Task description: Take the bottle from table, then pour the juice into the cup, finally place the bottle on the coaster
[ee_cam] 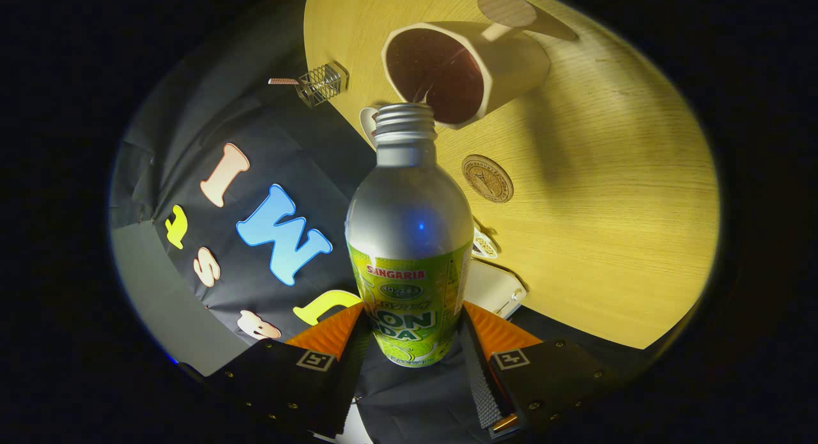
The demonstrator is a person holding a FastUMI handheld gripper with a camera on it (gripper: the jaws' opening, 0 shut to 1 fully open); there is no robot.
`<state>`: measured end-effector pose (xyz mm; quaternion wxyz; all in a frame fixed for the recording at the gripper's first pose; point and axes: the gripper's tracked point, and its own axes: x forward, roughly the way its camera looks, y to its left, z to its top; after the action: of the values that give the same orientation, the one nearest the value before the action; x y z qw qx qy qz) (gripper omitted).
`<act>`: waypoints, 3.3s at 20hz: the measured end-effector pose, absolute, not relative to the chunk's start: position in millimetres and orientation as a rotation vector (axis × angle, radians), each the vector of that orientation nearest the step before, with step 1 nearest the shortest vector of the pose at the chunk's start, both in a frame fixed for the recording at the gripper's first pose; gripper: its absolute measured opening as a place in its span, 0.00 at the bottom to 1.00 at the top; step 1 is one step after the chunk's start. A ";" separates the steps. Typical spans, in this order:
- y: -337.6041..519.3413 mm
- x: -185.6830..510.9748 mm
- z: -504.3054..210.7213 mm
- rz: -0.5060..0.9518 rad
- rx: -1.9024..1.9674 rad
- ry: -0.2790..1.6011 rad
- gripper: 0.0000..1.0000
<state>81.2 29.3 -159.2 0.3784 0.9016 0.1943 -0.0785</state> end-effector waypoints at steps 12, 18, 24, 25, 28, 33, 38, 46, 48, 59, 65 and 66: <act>23.5 82.8 -155.8 -0.234 2.362 0.489 0.75; 29.9 85.4 -157.6 -0.226 2.324 0.510 0.75; 43.3 76.3 -182.0 -0.239 2.139 0.562 0.75; 45.0 72.5 -186.5 -0.235 2.084 0.572 0.75; 42.3 64.3 -201.7 -0.250 1.944 0.566 0.75; 41.3 49.6 -222.7 -0.249 1.752 0.576 0.75; 46.9 39.5 -243.9 -0.222 1.552 0.616 0.75; 42.8 32.9 -269.5 -0.218 1.256 0.651 0.75; 42.0 34.2 -269.5 -0.213 1.190 0.637 0.75; 28.7 55.3 -276.3 -0.244 0.795 0.565 0.75; 35.3 75.0 -278.7 -0.241 0.612 0.562 0.75; 36.8 80.0 -278.6 -0.239 0.583 0.561 0.75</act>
<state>80.0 36.8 -278.6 0.9123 0.2827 0.2725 -0.1159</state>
